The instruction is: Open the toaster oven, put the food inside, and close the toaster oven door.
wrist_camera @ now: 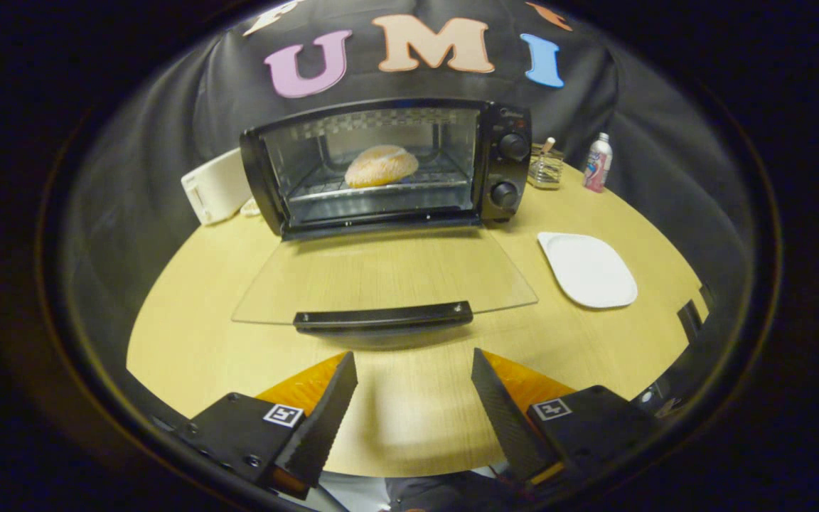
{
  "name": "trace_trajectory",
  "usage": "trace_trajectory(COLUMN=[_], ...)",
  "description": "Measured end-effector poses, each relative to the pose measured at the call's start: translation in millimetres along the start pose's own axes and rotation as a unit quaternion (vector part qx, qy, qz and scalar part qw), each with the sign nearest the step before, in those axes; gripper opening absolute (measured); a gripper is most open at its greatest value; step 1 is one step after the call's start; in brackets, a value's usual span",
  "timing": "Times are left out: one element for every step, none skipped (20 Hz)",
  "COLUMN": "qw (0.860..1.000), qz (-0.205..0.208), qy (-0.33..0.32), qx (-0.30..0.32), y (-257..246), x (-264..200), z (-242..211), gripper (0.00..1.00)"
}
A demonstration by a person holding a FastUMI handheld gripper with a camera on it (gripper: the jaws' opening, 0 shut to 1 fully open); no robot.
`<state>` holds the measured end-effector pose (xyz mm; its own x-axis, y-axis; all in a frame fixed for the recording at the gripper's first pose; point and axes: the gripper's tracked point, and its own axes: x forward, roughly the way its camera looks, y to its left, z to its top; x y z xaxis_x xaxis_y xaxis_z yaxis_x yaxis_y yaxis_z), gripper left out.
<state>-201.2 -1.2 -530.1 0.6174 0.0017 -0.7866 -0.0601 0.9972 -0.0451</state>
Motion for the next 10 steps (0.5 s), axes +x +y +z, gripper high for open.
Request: trace_trajectory(qw=[1.000,1.000,0.999,0.999,0.999,0.999,0.999,0.999,0.999,0.999], qz=[-0.006,-0.009,-0.011,-0.009,-0.007,-0.008,-0.008,-0.009,-0.010,-0.011], qy=[0.003,0.006,0.010,0.012,0.009,0.008,0.007,0.007,0.007,0.003], qx=[-0.014,-0.026,-0.035,-0.041,-0.039,-0.037,-0.034,-0.032,-0.035,-0.036], y=[0,5,8,12,15,15,17,19,19,18], x=[4,8,12,14,17,20,21,21,21,19], z=[-1,-2,-6,-6,-4,-2,0,1,0,3], gripper=[1.00,1.00,1.00,1.00,1.00,1.00,1.00,1.00,1.00,1.00])
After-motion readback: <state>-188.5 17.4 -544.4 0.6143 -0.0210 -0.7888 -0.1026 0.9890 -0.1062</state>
